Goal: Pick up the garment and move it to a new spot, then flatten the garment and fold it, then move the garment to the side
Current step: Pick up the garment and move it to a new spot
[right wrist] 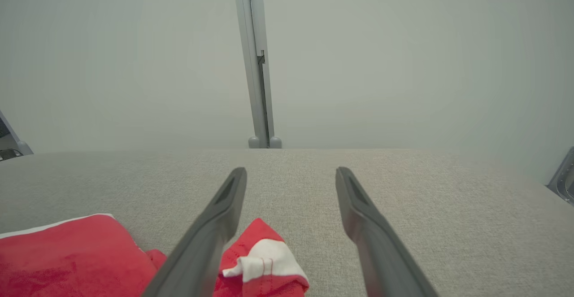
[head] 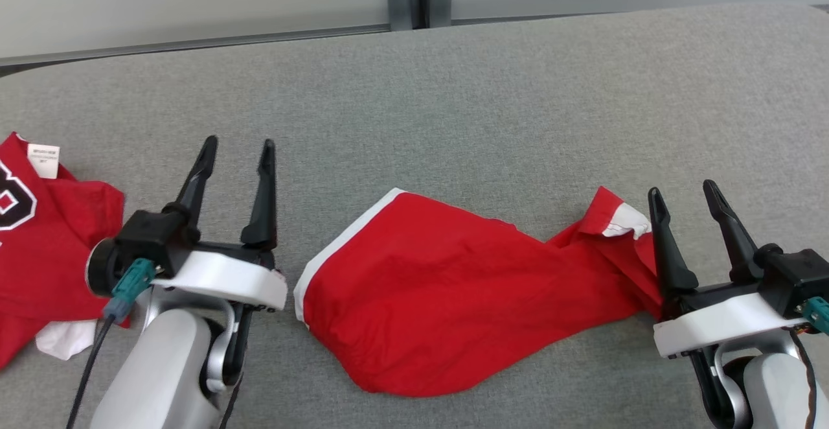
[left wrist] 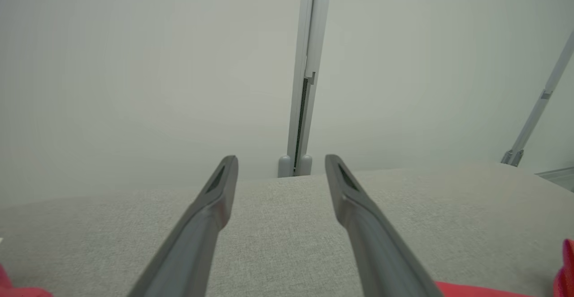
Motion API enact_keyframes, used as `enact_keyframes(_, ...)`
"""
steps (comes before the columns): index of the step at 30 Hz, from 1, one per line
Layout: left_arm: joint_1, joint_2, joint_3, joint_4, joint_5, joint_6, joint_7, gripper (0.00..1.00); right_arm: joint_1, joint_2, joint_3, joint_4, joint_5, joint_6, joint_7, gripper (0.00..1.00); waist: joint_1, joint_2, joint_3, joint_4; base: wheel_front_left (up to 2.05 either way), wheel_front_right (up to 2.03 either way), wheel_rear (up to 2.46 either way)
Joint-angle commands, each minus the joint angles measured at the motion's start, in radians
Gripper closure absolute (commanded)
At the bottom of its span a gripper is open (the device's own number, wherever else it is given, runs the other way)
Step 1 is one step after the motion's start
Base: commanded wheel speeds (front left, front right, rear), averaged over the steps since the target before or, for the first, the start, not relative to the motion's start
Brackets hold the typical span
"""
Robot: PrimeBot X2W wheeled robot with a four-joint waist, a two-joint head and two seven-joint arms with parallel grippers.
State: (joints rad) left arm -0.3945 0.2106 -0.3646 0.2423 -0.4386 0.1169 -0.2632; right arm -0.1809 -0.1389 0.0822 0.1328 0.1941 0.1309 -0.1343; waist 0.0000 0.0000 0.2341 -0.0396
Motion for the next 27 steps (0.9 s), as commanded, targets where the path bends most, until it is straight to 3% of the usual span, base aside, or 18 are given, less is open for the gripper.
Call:
enact_keyframes(1,0.037,0.008,0.038,-0.006,0.002,-0.002,-0.002,0.0,0.016,-0.005,0.004,-0.009,-0.002,0.0,0.009,0.0,0.0,0.0,-0.028,0.029,0.0,0.0,0.0)
enact_keyframes(5,0.107,0.014,0.118,0.0,-0.002,-0.022,-0.002,0.0,0.036,-0.007,0.004,-0.023,0.0,0.0,0.026,0.0,0.0,0.0,-0.054,0.054,0.0,0.0,0.0)
enact_keyframes(11,0.183,0.011,0.164,-0.004,0.02,-0.066,-0.002,0.0,0.075,-0.008,0.009,-0.034,0.005,0.0,0.047,0.0,0.0,0.0,-0.096,0.067,0.0,0.0,0.0)
enact_keyframes(23,0.311,0.019,0.151,-0.014,0.073,-0.106,-0.002,0.0,0.173,0.004,0.001,-0.042,0.006,0.0,0.085,0.0,0.0,0.0,-0.204,0.068,0.0,0.0,0.0)
enact_keyframes(27,0.333,0.022,0.145,-0.007,0.077,-0.1,-0.001,0.0,0.201,0.012,-0.004,-0.049,0.004,0.0,0.097,0.0,0.0,0.0,-0.23,0.067,0.0,0.0,0.0)
